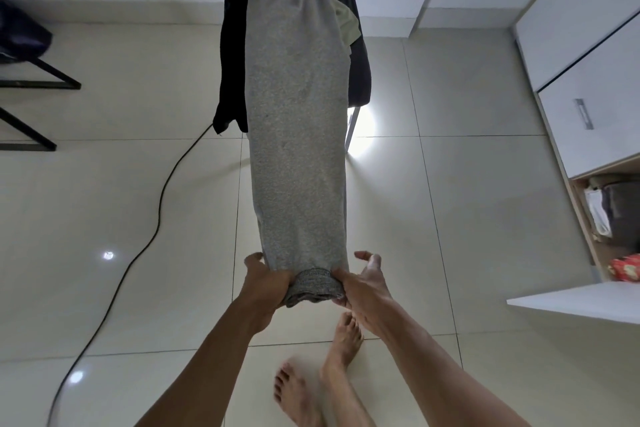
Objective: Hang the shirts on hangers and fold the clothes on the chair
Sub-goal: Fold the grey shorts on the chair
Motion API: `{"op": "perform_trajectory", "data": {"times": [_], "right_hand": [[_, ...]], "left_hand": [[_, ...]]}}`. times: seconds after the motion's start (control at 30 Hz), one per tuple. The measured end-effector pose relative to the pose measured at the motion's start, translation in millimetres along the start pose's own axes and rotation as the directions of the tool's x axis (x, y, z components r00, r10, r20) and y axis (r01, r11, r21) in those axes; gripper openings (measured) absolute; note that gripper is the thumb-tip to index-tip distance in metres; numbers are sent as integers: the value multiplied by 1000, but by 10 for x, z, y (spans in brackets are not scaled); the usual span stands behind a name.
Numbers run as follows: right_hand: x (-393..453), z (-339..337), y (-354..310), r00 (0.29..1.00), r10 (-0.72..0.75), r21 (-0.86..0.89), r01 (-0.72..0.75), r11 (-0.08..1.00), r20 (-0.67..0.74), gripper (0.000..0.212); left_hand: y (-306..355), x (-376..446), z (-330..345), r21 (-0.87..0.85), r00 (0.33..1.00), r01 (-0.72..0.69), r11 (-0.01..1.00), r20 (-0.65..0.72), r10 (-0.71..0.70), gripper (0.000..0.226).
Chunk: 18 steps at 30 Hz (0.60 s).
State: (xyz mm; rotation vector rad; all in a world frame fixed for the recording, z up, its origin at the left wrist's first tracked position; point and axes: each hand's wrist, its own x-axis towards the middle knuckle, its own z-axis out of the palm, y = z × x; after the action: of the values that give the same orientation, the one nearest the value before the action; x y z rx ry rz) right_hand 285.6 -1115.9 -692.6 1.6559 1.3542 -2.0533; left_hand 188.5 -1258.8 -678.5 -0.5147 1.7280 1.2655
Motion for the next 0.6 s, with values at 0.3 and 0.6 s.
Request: {"op": "perform_trajectory", "data": {"times": [0.3, 0.6], "right_hand": [[-370, -35, -650, 895, -242, -241, 347, 906, 375, 64], [-341, 301, -1777, 700, -688, -640, 621, 453, 191, 20]], "left_hand": [[674, -338, -109, 12, 979, -194, 981, 67, 193, 10], [1767, -399, -322, 328, 842, -538, 777, 256, 475, 41]]}}
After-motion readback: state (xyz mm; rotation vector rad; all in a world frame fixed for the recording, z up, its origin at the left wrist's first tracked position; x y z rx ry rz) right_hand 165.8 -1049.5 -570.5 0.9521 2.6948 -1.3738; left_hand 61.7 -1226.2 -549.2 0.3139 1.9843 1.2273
